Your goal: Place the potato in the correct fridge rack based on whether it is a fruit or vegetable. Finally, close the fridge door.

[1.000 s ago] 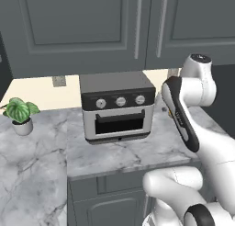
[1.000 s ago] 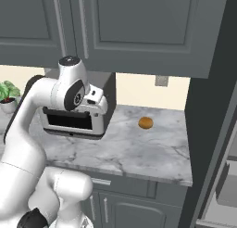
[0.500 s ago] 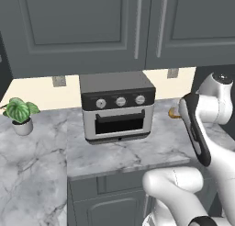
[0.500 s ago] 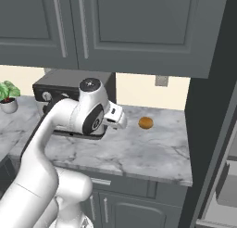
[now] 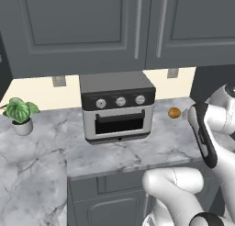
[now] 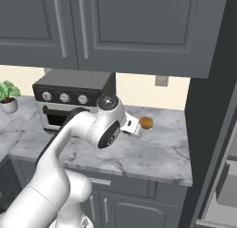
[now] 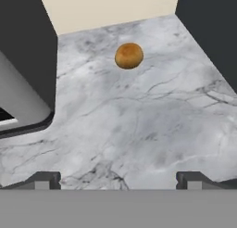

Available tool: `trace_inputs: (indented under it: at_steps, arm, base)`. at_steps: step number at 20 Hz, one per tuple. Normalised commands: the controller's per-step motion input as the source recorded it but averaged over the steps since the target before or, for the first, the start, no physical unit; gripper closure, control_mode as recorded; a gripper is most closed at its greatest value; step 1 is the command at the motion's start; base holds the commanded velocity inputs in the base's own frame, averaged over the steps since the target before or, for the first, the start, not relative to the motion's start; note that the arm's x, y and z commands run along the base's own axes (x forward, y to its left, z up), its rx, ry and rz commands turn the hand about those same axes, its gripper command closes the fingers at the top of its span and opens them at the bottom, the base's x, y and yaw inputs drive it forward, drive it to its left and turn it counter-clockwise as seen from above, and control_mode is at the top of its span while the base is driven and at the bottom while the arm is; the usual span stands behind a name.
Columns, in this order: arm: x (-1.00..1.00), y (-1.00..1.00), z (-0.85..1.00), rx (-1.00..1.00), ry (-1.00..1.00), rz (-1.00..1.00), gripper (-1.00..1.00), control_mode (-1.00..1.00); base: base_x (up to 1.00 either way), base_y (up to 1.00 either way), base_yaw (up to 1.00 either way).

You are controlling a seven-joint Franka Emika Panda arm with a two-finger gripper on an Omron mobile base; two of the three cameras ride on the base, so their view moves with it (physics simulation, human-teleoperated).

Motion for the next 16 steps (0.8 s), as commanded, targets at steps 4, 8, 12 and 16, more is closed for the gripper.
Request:
trace_inputs:
  at_steps: [4,8,12,16]
  arm:
    - [0.39,-0.3,-0.03,0.05,0.0,0.0,-1.0,-1.0]
    - [0.36,-0.23,-0.05,0.07,0.0,0.0,-1.0,-1.0]
    - [0.35,-0.01,-0.16,0.12,0.0,-0.04,-1.0,-1.0]
    - [0.4,0.0,-0.23,0.12,0.0,-0.05,-1.0,-1.0]
  base:
    - [0.0,0.0,0.0]
    - [0.0,0.0,0.0]
    - [0.0,0.0,0.0]
    - [0.0,0.0,0.0]
